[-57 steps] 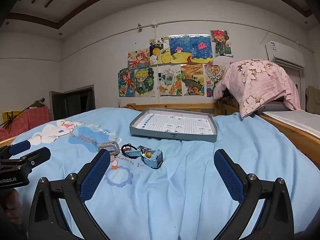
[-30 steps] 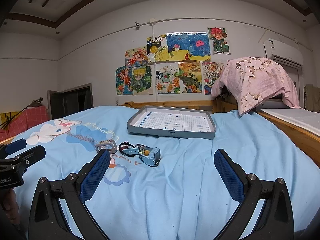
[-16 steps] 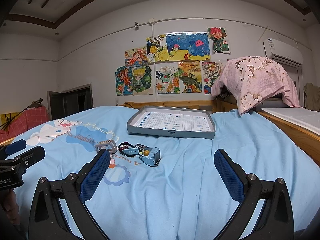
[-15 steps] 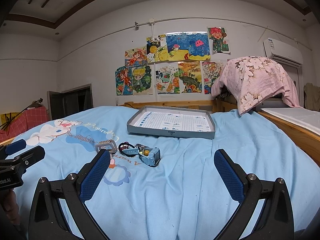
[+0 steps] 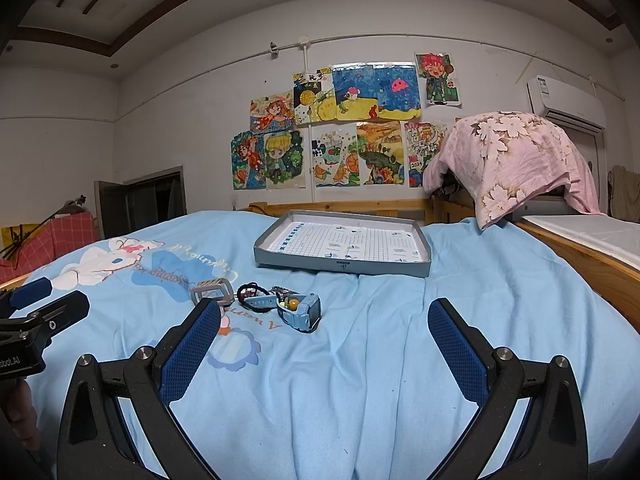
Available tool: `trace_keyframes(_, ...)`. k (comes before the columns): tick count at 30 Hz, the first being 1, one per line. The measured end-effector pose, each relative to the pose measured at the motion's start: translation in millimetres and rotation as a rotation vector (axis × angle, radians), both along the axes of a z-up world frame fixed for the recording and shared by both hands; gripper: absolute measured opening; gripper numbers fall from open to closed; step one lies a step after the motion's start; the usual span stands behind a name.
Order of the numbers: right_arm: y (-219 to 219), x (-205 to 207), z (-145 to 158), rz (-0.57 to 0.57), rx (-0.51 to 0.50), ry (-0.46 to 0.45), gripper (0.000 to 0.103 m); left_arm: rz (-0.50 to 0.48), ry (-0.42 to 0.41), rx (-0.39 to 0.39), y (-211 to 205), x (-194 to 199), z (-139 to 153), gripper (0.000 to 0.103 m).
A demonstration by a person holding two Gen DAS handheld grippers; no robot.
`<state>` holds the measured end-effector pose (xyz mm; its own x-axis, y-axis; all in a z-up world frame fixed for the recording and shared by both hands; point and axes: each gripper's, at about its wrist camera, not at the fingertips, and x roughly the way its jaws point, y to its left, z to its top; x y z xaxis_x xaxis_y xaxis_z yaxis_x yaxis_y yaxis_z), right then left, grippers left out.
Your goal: Organize jewelry
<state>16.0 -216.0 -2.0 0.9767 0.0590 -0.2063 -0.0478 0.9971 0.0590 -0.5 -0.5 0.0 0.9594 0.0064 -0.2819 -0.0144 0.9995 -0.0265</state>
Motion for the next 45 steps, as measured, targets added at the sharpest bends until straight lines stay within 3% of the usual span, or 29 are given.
trace_keyframes(45,-2.6,-0.7,2.8,-0.003,0.004,-0.006,0.102,0.004,0.002,-0.011,-0.6,-1.2,0.3,0.103)
